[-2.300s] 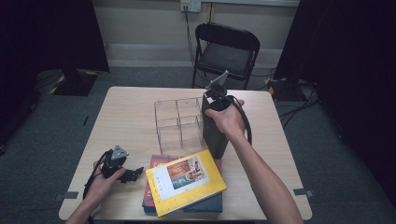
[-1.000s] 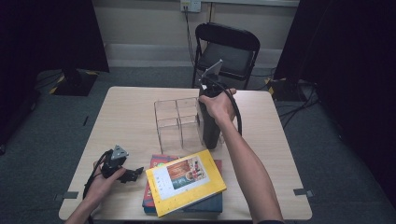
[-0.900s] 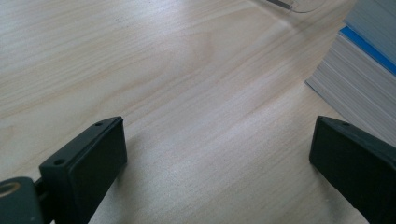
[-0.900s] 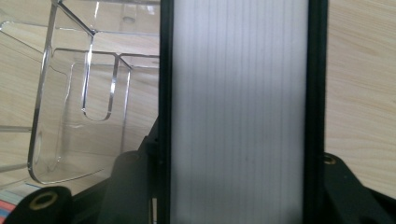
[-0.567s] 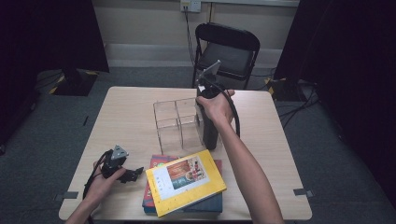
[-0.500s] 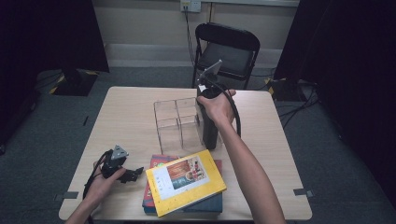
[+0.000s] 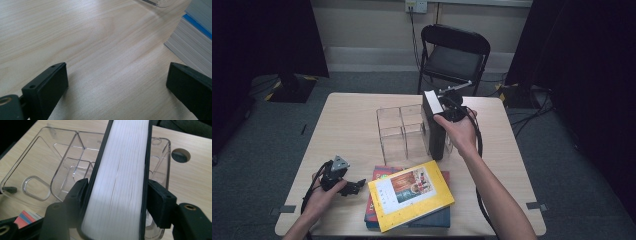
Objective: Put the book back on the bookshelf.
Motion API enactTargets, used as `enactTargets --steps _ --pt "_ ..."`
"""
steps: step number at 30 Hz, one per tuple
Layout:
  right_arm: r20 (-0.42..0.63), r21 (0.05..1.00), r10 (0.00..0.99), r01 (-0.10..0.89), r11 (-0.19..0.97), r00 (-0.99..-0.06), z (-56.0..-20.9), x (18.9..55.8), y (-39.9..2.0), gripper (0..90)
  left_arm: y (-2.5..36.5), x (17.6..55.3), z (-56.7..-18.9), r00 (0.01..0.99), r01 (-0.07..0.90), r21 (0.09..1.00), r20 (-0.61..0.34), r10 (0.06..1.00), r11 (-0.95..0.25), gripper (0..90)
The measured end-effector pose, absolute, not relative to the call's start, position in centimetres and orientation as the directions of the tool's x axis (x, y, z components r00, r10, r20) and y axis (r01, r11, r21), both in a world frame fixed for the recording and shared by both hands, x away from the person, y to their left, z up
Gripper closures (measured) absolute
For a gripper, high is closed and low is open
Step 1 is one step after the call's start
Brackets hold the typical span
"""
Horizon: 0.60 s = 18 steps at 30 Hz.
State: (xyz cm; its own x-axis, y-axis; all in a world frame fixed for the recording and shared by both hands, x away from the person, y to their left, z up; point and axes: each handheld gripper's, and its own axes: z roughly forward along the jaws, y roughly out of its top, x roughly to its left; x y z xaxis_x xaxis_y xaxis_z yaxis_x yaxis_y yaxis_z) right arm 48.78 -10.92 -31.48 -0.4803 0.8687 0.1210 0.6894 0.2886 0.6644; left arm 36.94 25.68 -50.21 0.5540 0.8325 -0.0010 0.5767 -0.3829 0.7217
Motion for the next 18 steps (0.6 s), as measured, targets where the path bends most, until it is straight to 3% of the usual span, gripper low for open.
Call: enactTargets --steps 7,18 --pt "0.136 0.756 0.842 0.604 0.252 -0.522 -32.8 46.9 -12.0 37.5 25.7 36.9 -50.2 0.554 0.577 0.722 -0.001 0.833 -0.383 3.6" --pt "0.119 0.814 0.836 0.535 0.227 -0.535 -34.8 44.9 -12.6 39.4 25.7 36.9 -50.2 0.554 0.577 0.722 -0.001 0.833 -0.383 3.6"
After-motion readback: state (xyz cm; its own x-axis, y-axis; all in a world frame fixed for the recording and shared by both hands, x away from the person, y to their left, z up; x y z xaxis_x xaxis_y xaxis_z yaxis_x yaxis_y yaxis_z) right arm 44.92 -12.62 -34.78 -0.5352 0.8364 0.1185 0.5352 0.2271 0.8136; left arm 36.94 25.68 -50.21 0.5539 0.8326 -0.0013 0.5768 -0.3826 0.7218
